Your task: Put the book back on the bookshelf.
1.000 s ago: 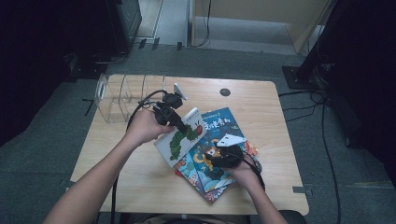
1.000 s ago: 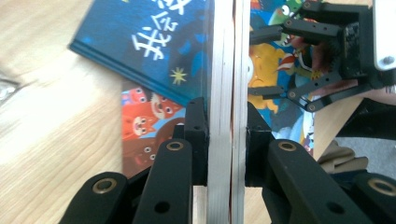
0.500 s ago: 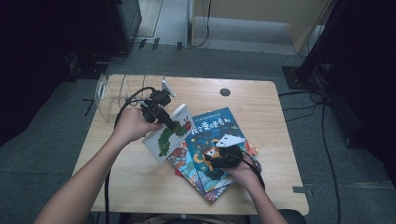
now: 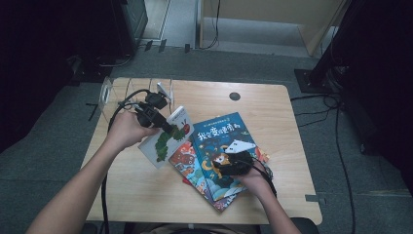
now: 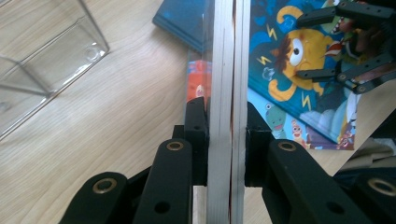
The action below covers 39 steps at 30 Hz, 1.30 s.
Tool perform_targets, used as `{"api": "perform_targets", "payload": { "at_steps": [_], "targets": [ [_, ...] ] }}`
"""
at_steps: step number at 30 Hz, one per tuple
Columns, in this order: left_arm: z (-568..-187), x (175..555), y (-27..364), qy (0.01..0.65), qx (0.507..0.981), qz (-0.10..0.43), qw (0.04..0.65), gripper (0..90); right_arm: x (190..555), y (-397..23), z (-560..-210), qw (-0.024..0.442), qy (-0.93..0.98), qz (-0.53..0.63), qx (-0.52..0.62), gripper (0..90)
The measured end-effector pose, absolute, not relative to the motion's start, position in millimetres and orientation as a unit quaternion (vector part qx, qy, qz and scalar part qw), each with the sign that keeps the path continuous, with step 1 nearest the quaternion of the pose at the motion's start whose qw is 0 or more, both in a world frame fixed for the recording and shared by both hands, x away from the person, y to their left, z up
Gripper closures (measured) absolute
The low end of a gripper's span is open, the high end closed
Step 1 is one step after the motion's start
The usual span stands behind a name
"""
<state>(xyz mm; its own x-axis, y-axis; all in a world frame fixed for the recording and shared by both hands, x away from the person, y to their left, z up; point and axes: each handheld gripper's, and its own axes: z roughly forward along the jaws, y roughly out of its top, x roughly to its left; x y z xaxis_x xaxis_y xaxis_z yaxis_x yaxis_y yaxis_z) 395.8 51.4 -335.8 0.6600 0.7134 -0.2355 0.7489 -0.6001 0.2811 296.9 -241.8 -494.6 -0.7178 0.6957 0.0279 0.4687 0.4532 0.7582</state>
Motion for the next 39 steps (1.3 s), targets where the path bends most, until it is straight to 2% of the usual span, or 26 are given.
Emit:
{"api": "perform_targets", "payload": {
  "at_steps": [23,39],
  "targets": [
    [-335.8,401.3,86.0,0.431,0.888,-0.025,0.161,77.9,297.3,-241.9,-494.6,0.144,0.839,0.392,0.348,31.1],
    [-338.7,418.5,94.8,0.468,0.872,-0.016,0.139,78.0,297.3,-241.9,-494.5,0.144,0.840,0.391,0.348,31.1]
  ]
}}
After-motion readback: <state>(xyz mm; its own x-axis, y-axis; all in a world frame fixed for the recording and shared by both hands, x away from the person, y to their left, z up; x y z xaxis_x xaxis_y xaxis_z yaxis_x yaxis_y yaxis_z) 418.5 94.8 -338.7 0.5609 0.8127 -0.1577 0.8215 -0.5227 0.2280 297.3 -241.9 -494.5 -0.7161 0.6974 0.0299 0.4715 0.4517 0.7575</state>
